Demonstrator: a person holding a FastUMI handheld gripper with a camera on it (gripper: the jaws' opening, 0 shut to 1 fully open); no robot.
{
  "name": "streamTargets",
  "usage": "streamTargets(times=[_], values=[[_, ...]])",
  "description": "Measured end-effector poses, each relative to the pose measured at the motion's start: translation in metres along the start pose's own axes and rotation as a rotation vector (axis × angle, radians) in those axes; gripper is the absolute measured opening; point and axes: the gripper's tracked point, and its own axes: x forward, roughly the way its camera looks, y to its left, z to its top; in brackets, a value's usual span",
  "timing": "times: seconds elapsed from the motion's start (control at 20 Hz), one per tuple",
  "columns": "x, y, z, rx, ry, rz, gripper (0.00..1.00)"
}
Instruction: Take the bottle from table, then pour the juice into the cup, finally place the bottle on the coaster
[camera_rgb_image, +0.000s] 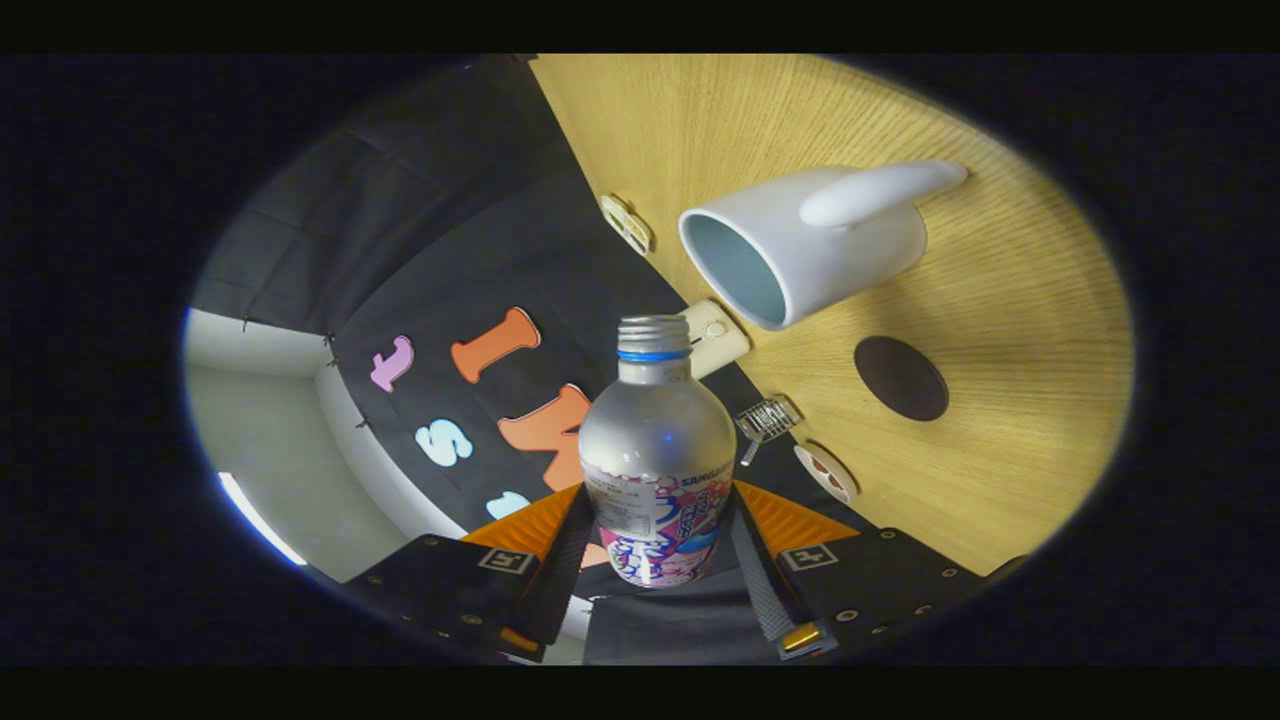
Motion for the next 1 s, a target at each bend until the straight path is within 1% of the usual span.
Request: streamTargets(times=[0.1,0.2,0.3,0.4,0.5,0.7,0.75,0.85,0.95,1.0], values=[[-0.003,-0.006,0.003,-0.056,-0.003,-0.007,0.74],[-0.004,-0.021,0.003,-0.162,0.004,-0.052,0.74],[-0.006,-0.031,0.001,-0.297,0.011,-0.094,0.74],[-0.007,-0.032,0.001,-0.436,0.011,-0.107,0.74],[-0.011,-0.034,0.011,-0.596,-0.001,-0.125,0.74],[-0.015,-0.011,0.01,-0.829,-0.031,-0.088,0.74],[-0.013,-0.011,0.012,-0.888,-0.04,-0.105,0.74],[-0.013,-0.009,0.018,-1.045,-0.065,-0.149,0.74],[-0.012,0.0,0.019,-1.173,-0.099,-0.152,0.74],[-0.01,0.006,0.019,-1.216,-0.124,-0.143,0.74]])
